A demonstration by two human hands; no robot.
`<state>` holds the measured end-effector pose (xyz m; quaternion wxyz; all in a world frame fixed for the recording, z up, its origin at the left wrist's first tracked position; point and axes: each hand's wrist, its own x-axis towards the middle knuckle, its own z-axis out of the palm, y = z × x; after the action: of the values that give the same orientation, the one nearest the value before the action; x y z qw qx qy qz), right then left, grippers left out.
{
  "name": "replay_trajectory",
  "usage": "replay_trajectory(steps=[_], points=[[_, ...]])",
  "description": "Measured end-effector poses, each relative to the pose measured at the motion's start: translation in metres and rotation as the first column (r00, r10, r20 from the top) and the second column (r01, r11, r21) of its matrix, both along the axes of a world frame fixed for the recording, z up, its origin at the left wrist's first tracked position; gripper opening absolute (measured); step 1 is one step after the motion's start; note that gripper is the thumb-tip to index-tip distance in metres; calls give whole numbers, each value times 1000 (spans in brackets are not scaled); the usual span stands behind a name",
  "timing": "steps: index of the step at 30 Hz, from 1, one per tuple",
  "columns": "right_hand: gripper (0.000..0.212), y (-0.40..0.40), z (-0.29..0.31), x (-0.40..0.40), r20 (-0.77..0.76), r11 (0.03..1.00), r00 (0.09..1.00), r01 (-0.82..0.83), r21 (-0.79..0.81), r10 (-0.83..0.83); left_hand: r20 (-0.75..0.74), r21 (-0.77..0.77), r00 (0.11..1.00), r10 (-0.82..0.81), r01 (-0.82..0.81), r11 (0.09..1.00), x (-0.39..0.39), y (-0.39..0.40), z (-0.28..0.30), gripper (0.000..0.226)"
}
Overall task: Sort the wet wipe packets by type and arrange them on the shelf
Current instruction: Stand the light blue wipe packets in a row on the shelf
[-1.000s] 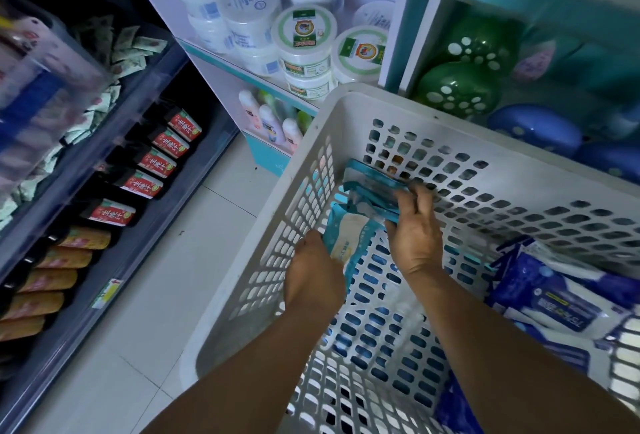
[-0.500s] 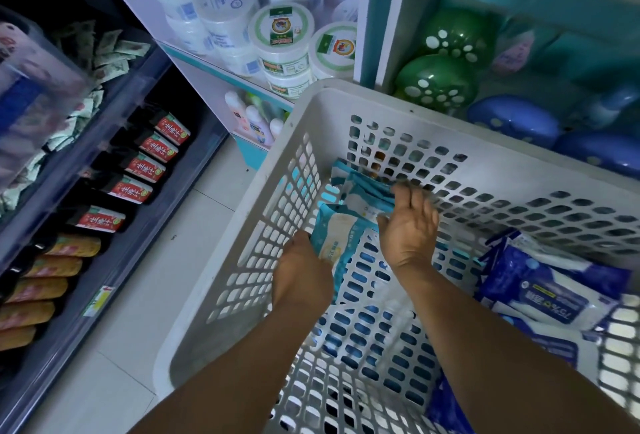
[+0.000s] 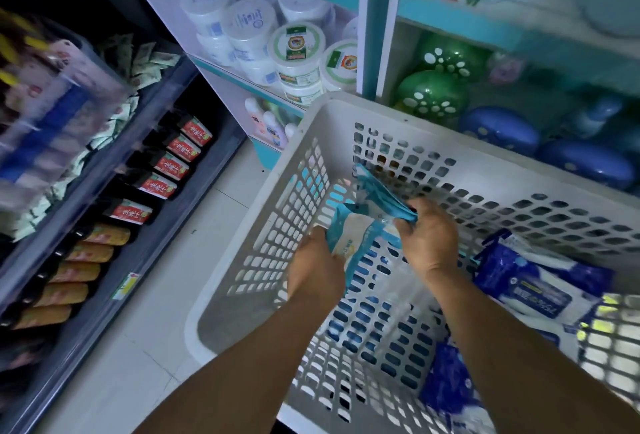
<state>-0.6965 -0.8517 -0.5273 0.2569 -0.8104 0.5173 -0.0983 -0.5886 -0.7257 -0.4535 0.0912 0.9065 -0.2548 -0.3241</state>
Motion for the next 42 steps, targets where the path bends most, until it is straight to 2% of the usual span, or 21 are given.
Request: replay_trajectory(steps=[4,7,12,16,21,29,33,38,42], points=[[29,5,41,-14,35,993,996,83,87,-86,-7,-80,999,45,-46,996,-2,5,32,26],[32,10,80,-14,98,990,991,78,115,-89,9,-163,997,79,-77,984,3,11,64,23],[36,25,148,-4,193,991,975,89,103,-107,-16,-313,992,127,-125,942,18,22,115,27],[34,43,200,13,231,995,969,79,54,-90,-30,-416,988,153,-152,897,37,43,153,21],[32,83,254,53,322,999,947,15,-33,-4,11,-535,981,194,-158,830,72,92,202,32],[32,180,338,146,427,990,896,-82,-114,124,72,-681,934,349,-209,702,146,207,277,30],[28,239,377,196,484,976,849,-156,-151,211,89,-751,907,413,-211,626,184,273,311,42],[18,308,415,258,530,951,790,-243,-189,307,193,-775,833,518,-194,601,230,350,351,36],[21,354,444,303,539,920,746,-312,-238,392,205,-805,776,597,-213,554,259,401,375,32]])
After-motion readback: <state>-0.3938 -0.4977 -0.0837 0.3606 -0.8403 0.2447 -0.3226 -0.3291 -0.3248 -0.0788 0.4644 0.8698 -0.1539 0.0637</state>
